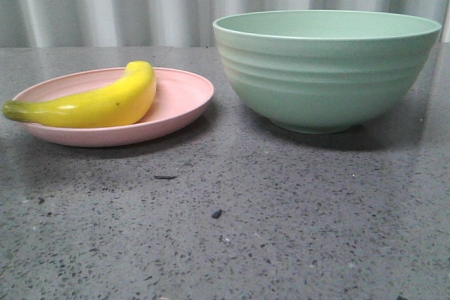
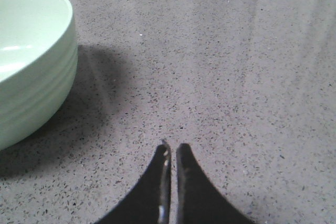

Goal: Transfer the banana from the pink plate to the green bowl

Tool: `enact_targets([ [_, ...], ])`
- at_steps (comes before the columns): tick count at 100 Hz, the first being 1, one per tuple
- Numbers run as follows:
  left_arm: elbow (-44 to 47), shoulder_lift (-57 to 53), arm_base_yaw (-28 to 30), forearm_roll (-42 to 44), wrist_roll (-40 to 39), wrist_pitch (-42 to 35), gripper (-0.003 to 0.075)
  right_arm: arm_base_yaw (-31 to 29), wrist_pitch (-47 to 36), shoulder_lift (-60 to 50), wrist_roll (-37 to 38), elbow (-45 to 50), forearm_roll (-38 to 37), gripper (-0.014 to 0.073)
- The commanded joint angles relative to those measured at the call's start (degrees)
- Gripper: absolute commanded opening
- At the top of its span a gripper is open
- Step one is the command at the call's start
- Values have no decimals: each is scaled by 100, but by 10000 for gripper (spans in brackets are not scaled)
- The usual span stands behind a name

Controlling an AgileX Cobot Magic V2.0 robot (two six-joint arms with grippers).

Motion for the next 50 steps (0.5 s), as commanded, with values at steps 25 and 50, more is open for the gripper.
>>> enact_targets([
  [25,-1051,1667,-786,131,23,349,440,8,-428,75,-7,-212,9,-63],
  [50,-1398,2433,-797,206,308,663,440,8,-428,75,-7,-212,9,-63],
])
